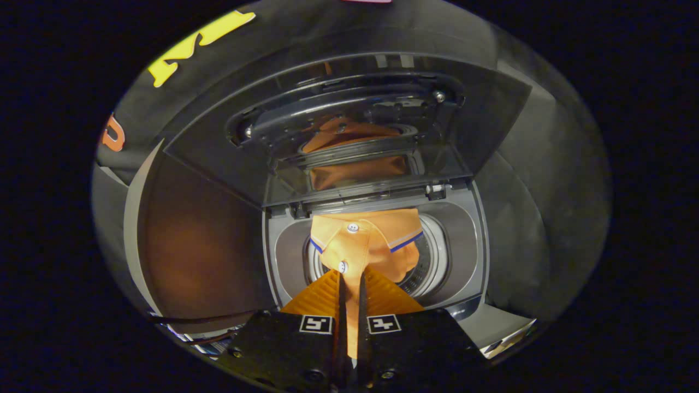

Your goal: Put the clothes into the washing machine and then close the washing machine lid.

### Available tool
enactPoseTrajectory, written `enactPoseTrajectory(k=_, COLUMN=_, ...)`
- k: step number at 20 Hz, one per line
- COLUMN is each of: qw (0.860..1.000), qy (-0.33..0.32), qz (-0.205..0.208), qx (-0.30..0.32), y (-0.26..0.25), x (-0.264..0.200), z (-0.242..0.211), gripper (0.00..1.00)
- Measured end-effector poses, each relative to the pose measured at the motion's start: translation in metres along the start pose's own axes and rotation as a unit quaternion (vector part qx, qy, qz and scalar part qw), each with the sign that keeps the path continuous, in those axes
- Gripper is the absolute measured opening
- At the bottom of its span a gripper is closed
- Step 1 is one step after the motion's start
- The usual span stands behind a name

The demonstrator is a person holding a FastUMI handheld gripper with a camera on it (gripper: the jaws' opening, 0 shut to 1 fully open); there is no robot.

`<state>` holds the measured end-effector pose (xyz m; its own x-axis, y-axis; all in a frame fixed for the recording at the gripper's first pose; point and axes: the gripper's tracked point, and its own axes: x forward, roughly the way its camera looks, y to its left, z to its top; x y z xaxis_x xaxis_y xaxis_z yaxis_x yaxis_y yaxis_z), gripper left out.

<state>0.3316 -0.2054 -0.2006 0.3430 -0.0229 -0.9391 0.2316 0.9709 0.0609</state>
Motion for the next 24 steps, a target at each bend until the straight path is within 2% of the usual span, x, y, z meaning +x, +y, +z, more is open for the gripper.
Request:
enactPoseTrajectory(k=2, qw=1.000, qy=0.004, qz=-0.007, qx=-0.007, y=-0.006, x=0.003, z=-0.002, gripper=0.12)
enactPoseTrajectory(k=4, qw=1.000, qy=0.007, qz=0.005, qx=-0.015, y=-0.003, x=0.006, z=-0.005, gripper=0.14)
enactPoseTrajectory(k=7, qw=1.000, qy=-0.003, qz=0.001, qx=-0.024, y=-0.003, x=0.002, z=-0.004, gripper=0.42)
enactPoseTrajectory(k=11, qw=0.999, qy=-0.016, qz=-0.025, qx=-0.034, y=-0.002, x=-0.009, z=-0.003, gripper=0.72)
enactPoseTrajectory(k=14, qw=0.996, qy=-0.031, qz=-0.047, qx=-0.069, y=0.000, x=-0.024, z=-0.003, gripper=0.75)
enactPoseTrajectory(k=17, qw=0.992, qy=-0.075, qz=-0.045, qx=-0.093, y=0.014, x=-0.041, z=0.005, gripper=0.75)
enactPoseTrajectory(k=21, qw=0.978, qy=-0.152, qz=-0.089, qx=-0.115, y=0.011, x=-0.076, z=0.023, gripper=0.75)
enactPoseTrajectory(k=24, qw=0.967, qy=-0.201, qz=-0.089, qx=-0.125, y=0.023, x=-0.102, z=0.030, gripper=0.75)
